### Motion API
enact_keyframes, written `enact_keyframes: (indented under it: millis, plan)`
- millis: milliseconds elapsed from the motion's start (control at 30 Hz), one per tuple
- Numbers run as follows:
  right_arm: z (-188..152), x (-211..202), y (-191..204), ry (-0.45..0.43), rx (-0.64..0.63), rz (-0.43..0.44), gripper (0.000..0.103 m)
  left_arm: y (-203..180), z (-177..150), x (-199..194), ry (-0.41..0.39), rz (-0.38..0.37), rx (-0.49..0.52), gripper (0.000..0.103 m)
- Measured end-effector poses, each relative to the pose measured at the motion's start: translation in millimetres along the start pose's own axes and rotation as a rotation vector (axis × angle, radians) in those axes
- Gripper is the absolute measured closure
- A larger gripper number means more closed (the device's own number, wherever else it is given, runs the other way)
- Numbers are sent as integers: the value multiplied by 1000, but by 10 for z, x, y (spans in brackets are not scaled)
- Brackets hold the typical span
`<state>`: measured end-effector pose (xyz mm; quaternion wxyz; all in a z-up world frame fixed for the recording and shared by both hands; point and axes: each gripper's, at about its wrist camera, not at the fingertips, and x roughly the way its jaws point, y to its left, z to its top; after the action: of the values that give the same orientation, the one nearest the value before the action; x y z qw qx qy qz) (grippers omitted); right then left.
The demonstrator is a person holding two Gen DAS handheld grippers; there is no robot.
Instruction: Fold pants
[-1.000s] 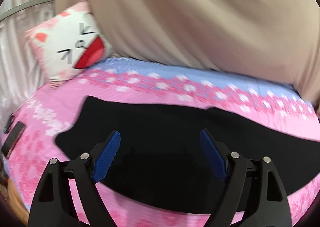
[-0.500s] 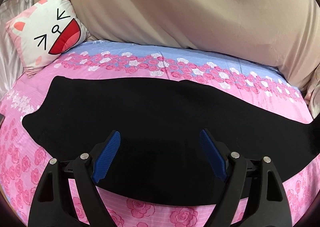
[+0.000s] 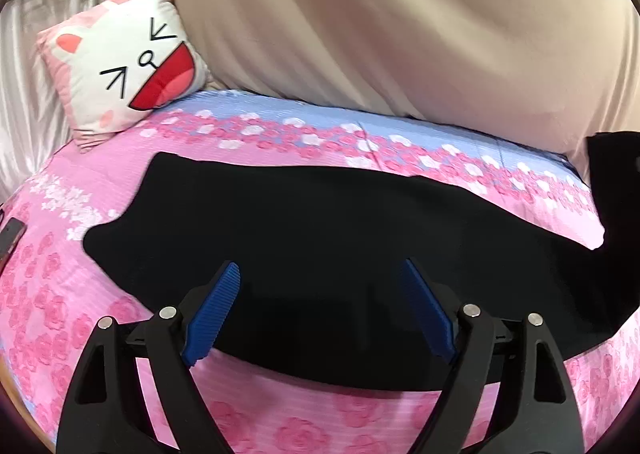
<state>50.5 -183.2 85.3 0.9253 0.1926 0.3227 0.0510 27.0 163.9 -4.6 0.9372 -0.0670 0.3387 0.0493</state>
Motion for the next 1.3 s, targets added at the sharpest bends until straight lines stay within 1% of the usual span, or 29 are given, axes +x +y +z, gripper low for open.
enact_keyframes:
  millis: [67, 133, 267, 333, 500, 600, 700, 800, 833, 933, 967, 1000, 1033, 1067, 1133, 1200, 1267, 1300]
  plan:
    - [-62, 137, 175, 30, -23, 12, 85, 104, 4, -28, -9, 10, -9, 18]
    - [-137, 293, 360, 67, -49, 19, 85, 176, 0, -46, -16, 19, -15, 17]
    - [-318, 631, 597, 144, -85, 26, 85, 287, -21, -63, -24, 35, -14, 17]
    - [-430, 760, 702, 175, -119, 5, 85, 301, -21, -46, -14, 43, -7, 17]
    - [-729, 1060, 884, 253, -182, -39, 85, 249, -32, -38, -8, 78, 44, 17]
    - [-916, 1197, 951, 294, -216, -66, 85, 168, -43, -33, -2, 104, 91, 17]
    - [-1046, 1270, 975, 316, -238, -89, 85, 84, -54, -9, 6, 143, 139, 12]
    - [-1166, 1341, 1007, 337, -276, -121, 84, 4, -72, 24, 21, 153, 177, 10]
    - [-1215, 1373, 1026, 345, -303, -137, 82, -18, -78, 38, 28, 152, 187, 9]
    - [-1307, 1391, 1113, 329, -366, -171, 77, -70, -94, 76, 46, 153, 205, 9]
    - [-1329, 1394, 1156, 325, -394, -182, 68, -78, -95, 87, 50, 152, 208, 9]
    - [-1341, 1393, 1187, 324, -406, -182, 62, -88, -101, 93, 55, 151, 212, 9]
    - [-1361, 1400, 1227, 331, -418, -177, 51, -95, -107, 93, 58, 151, 213, 9]
    - [-1380, 1406, 1273, 336, -437, -181, 47, -98, -111, 97, 62, 151, 215, 9]
    - [-1435, 1445, 1374, 338, -492, -232, 47, -95, -118, 100, 70, 152, 215, 9]
    - [-1478, 1479, 1457, 333, -538, -275, 50, -91, -128, 91, 72, 155, 215, 9]
    - [-1484, 1501, 1499, 334, -553, -284, 62, -73, -136, 87, 77, 162, 212, 9]
    - [-1475, 1505, 1508, 332, -554, -286, 66, -68, -138, 89, 80, 164, 211, 9]
